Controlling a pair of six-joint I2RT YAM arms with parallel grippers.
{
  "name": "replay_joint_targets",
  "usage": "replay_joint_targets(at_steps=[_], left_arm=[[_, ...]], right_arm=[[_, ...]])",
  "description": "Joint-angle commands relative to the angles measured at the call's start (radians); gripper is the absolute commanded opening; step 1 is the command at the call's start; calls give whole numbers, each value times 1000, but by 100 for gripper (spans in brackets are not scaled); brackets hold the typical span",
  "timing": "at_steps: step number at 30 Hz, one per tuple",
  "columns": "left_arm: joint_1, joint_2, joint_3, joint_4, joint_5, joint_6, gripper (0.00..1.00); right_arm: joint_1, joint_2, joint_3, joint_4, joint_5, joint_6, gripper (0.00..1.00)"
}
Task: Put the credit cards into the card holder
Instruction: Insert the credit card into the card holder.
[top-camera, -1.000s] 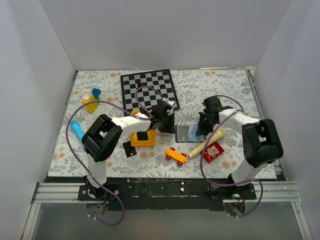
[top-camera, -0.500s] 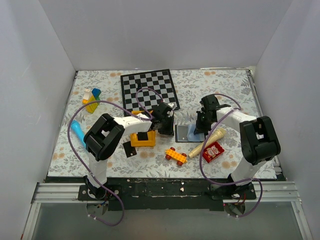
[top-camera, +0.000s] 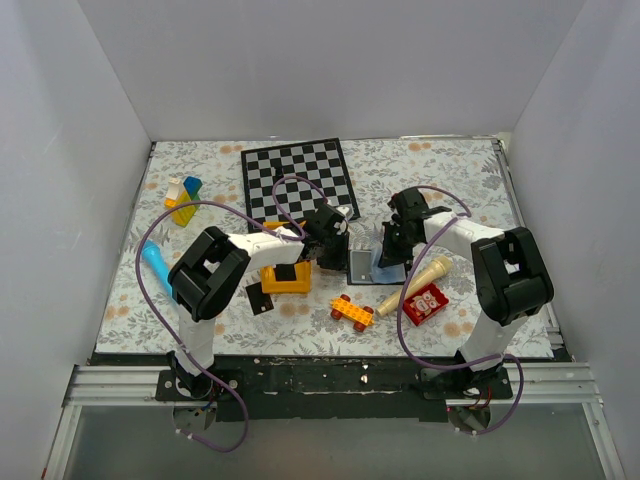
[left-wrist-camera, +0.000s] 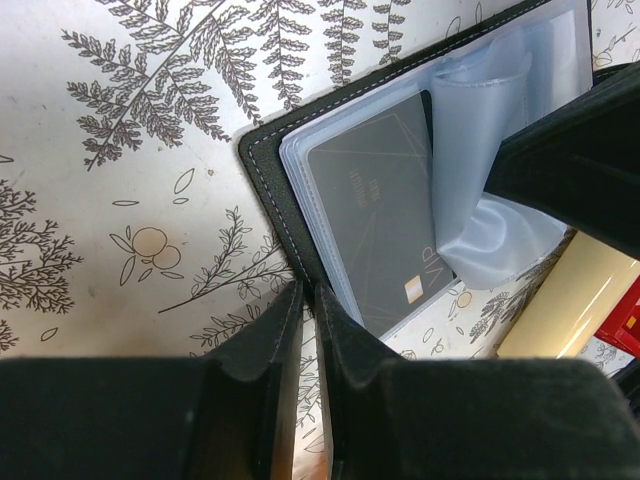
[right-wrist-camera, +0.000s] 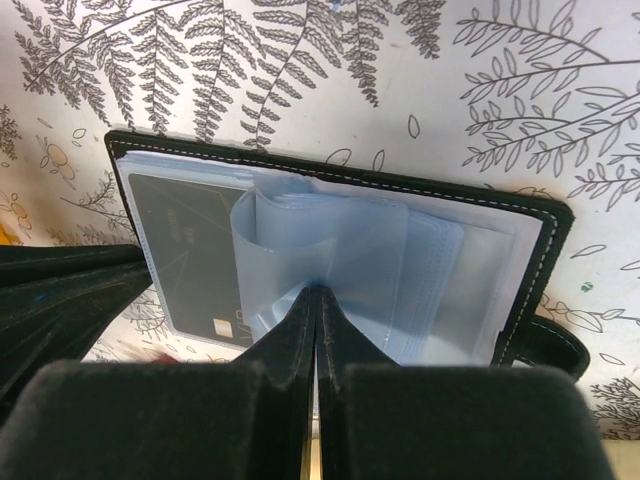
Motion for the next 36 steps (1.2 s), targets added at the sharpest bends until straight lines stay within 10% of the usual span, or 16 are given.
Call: replay_joint_targets(at_steps=[1, 36], left_arm=[[-4, 15, 25, -4, 28, 17, 10], [-4, -28, 5, 4, 0, 14, 9]], right_arm=[[17, 16, 23, 27, -59, -8, 1], [20, 50, -20, 194, -257, 44, 1]])
